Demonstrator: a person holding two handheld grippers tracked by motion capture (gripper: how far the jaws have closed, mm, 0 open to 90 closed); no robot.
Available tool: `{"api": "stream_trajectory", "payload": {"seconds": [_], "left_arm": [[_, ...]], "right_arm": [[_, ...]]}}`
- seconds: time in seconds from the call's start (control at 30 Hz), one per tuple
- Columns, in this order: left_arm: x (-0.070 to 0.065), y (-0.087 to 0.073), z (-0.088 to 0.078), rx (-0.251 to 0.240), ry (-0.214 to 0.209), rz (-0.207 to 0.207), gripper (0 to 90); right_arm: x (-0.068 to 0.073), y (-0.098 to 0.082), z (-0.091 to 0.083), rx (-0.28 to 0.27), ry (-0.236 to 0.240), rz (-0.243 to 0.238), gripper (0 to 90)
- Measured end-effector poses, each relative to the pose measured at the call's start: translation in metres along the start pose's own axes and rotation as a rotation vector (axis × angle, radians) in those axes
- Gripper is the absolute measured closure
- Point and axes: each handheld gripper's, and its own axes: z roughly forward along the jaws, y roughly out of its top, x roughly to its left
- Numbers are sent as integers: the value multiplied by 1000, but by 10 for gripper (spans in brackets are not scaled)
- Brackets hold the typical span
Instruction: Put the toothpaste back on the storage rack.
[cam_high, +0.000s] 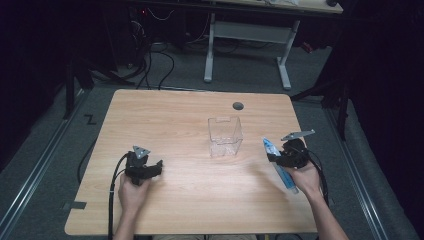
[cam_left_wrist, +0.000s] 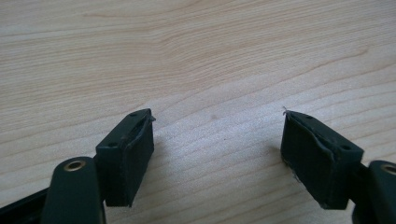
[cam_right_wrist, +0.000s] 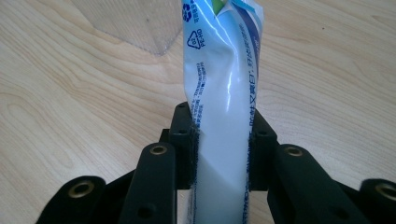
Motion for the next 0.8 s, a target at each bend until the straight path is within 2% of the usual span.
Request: {"api": "stream_trajectory", "payload": {"seconds": [0.6, 0.8], "left_arm": [[0, 0, 0, 0, 0, 0, 259], [0, 0, 0, 0, 0, 0, 259]], "right_arm": [[12, 12, -8, -56, 19, -17, 702], [15, 16, -10, -71, 51, -15, 701]]}}
